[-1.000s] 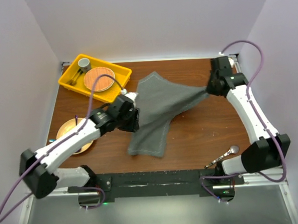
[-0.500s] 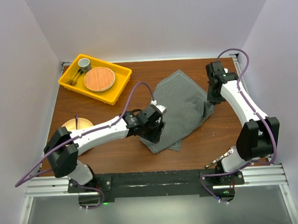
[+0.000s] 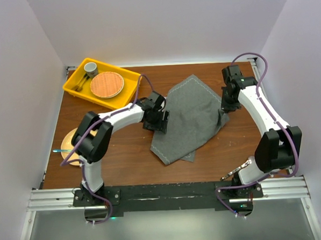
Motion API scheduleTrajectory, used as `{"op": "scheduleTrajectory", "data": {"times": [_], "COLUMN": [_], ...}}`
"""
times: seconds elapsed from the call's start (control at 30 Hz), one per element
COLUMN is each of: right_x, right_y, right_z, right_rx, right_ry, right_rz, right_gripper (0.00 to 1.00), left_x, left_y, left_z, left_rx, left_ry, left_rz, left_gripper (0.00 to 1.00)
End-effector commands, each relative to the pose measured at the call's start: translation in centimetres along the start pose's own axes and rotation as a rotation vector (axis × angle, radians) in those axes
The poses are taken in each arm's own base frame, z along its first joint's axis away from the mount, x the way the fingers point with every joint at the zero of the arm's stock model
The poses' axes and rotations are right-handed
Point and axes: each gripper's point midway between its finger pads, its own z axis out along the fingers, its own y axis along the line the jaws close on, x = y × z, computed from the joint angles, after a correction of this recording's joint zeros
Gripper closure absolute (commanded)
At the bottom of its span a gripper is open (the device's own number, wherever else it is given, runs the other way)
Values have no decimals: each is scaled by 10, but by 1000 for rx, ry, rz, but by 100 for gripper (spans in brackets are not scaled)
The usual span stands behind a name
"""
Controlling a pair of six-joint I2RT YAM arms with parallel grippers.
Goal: Fold the napkin, place the utensils inside, and roll it up
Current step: Flatten the napkin out
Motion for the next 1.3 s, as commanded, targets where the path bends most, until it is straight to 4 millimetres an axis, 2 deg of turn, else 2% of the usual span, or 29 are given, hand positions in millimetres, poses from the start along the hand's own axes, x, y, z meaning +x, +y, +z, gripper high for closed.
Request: {"op": "scheduleTrajectory", "data": {"times": [0.0,0.1,0.13,0.2,0.23,0.33,0.37,0.43,0.47,0.53,0.57,0.63,0.67,0.7,0.73,0.77,0.8,0.83,0.87,0.9,0.93,1.0,1.03,1.1,1.17,1.2,1.27], "right_x": [-16,-17,-17,-18,-18,-21,-26,-30,-36,-42,-50,-58,-60,-61,-65,-66,-64,-65,-64,-62,-59,-54,-54,-54,-57,-56,-65], "right_y": [3,-1,-2,-4,-4,-7,-10,-12,-15,-17,-19,-23,-24,-28,-30,-32,-38,-41,-45,-50,-54,-64,-68,-74,-76,-77,-80], "right_z": [-26,-28,-30,-32,-34,-48,-58,-70,-87,-105,-127,-154,-165,-183,-198,-209,-231,-245,-259,-284,-298,-328,-335,-344,-339,-329,-300], "right_rx": [-53,-31,-31,-26,-27,-27,-26,-33,-48,-66,-95,-130,-147,-169,-188,-202,-227,-246,-268,-306,-325,-357,-365,-361,-337,-312,-209], "right_ry": [-74,-81,-84,-89,-87,-108,-132,-157,-206,-255,-320,-396,-425,-474,-523,-553,-620,-664,-712,-796,-841,-941,-968,-1003,-999,-965,-875], "right_rz": [7,2,-2,2,5,16,29,50,70,96,117,142,149,159,167,176,191,199,206,217,225,257,270,306,316,330,359], "right_gripper": [100,100,100,100,100,100,100,100,100,100,100,100,100,100,100,100,100,100,100,100,100,100,100,100,100,100,100], "left_x": [-11,-18,-20,-24,-23,-36,-49,-59,-79,-94,-111,-125,-133,-138,-138,-141,-141,-139,-138,-138,-134,-132,-128,-128,-131,-132,-145], "left_y": [2,9,10,11,12,14,9,10,2,-3,-12,-21,-28,-34,-38,-42,-44,-45,-45,-41,-37,-24,-21,-13,-6,2,4], "left_z": [13,14,14,15,14,-4,-22,-47,-76,-111,-146,-182,-215,-233,-259,-276,-290,-316,-330,-344,-370,-395,-413,-426,-421,-412,-383], "left_rx": [-18,-51,-60,-61,-69,-100,-92,-118,-104,-103,-68,-27,7,34,67,87,102,121,129,115,114,66,65,35,-6,-54,-96], "left_ry": [10,-9,-17,-20,-12,-49,-96,-133,-207,-276,-367,-462,-541,-591,-645,-686,-718,-772,-803,-838,-896,-958,-1003,-1047,-1042,-1017,-943], "left_rz": [26,18,24,40,44,54,59,64,63,59,62,65,71,80,94,102,110,117,124,116,106,73,64,40,13,-8,-34], "left_gripper": [29,39,51,62,80,100,100,100,100,100,100,100,100,100,100,100,100,100,100,100,100,100,100,100,100,100,100]}}
